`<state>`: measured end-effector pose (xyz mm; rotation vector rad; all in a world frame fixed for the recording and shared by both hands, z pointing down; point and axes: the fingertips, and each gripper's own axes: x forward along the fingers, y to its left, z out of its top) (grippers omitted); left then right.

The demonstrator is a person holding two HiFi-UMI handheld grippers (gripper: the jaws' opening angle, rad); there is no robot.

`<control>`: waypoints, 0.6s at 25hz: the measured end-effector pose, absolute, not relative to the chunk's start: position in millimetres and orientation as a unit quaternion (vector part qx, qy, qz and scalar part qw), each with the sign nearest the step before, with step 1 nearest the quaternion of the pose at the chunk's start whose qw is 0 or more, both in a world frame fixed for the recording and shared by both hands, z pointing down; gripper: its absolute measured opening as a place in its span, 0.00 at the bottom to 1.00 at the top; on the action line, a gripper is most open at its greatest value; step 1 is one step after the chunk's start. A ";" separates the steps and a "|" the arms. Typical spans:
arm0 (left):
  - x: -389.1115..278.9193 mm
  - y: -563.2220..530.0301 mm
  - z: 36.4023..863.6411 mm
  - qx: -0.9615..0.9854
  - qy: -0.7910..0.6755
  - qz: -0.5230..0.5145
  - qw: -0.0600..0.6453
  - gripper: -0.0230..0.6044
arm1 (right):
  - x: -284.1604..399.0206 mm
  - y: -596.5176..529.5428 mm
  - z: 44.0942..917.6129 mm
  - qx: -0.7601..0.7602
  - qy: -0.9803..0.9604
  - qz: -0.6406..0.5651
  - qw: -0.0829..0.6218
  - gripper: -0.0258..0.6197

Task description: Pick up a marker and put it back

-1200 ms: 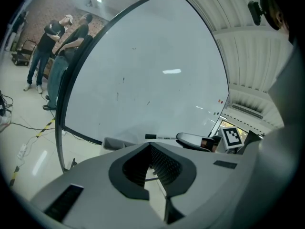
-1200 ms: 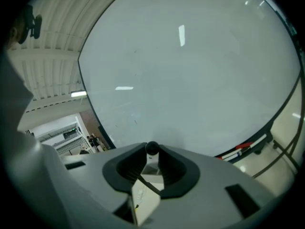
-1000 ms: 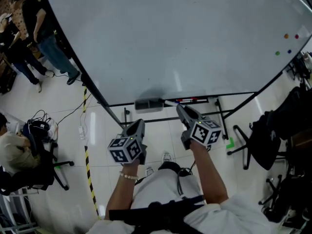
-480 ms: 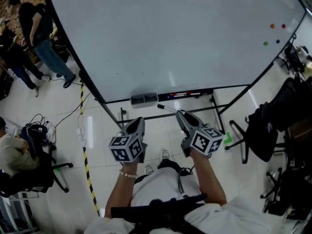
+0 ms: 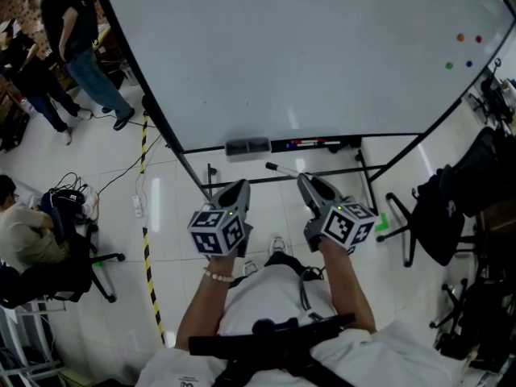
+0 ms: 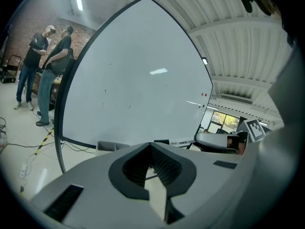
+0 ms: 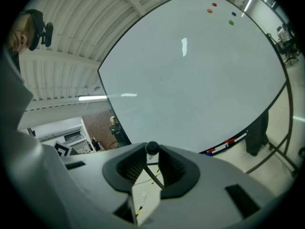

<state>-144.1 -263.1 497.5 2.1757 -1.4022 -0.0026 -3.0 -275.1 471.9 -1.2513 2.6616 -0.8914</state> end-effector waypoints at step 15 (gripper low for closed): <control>-149.0 -264.5 493.7 0.801 -0.534 -0.015 0.270 0.02 | -7.1 -279.2 469.7 -0.397 0.870 -0.290 0.036 0.17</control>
